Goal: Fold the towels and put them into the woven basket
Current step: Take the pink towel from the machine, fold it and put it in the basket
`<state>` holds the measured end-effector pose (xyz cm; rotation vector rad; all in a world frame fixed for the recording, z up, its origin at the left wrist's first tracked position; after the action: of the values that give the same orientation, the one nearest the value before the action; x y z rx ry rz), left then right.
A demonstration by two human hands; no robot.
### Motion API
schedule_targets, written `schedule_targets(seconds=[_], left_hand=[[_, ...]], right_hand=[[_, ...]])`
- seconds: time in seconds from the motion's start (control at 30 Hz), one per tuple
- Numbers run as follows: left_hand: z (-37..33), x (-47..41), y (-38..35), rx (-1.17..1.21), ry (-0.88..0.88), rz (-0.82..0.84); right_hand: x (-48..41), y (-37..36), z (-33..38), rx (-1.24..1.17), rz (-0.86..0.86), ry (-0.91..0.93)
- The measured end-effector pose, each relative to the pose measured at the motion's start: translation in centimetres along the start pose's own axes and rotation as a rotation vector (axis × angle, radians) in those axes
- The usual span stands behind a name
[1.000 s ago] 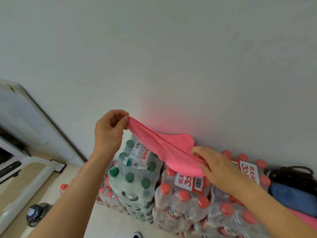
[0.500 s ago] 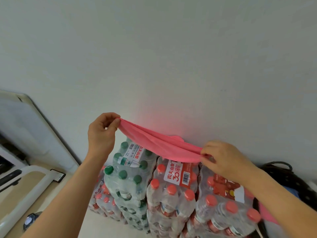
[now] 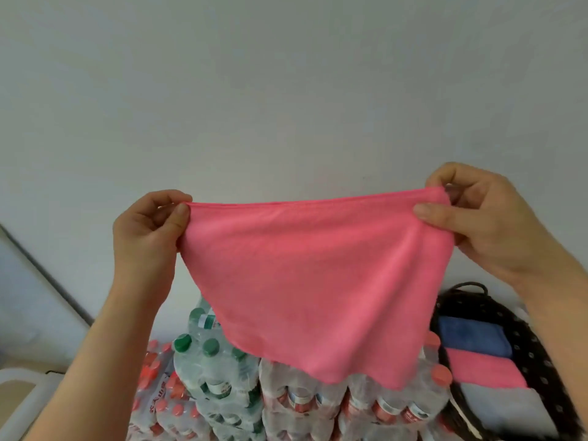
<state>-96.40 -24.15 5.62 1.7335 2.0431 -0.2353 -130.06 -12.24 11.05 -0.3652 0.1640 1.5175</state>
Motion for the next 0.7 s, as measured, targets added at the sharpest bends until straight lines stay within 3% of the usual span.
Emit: schedule_targets(seconds=[0.1, 0.23, 0.3, 0.47, 0.7], left_hand=[[-1.7, -0.2, -0.1, 0.120, -0.012, 0.122], [-0.6, 0.0, -2.7, 0.003, -0.052, 0.242], [2.7, 0.3, -5.0, -0.135, 0.002, 0.322], [12.9, 1.8, -10.4, -0.491, 0.158, 0.412], [17.6, 1.4, -12.9, -0.665, 0.213, 0.318]], right_hand=[[0.3, 0.3, 2.4, -0.107, -0.091, 0.041], [-1.3, 3.0, 1.4, 0.289, -0.219, -0.084], [-2.8, 4.8, -2.2, 0.482, -0.265, -0.209], [-4.6, 8.8, -16.2, 0.614, -0.350, -0.531], [-6.9, 9.6, -23.7, 0.910, -0.275, -0.363]])
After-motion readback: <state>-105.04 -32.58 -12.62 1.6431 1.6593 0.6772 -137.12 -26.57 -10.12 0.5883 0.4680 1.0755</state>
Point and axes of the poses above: each hand's wrist, its own x-axis away from the middle knuckle, its own y-axis out of the back of the hand, z = x × y, the point moved 2 cm from there along -x, towards the middle knuckle, and after that the axes turned 15 degrees about -x, right-handed, at the moved point
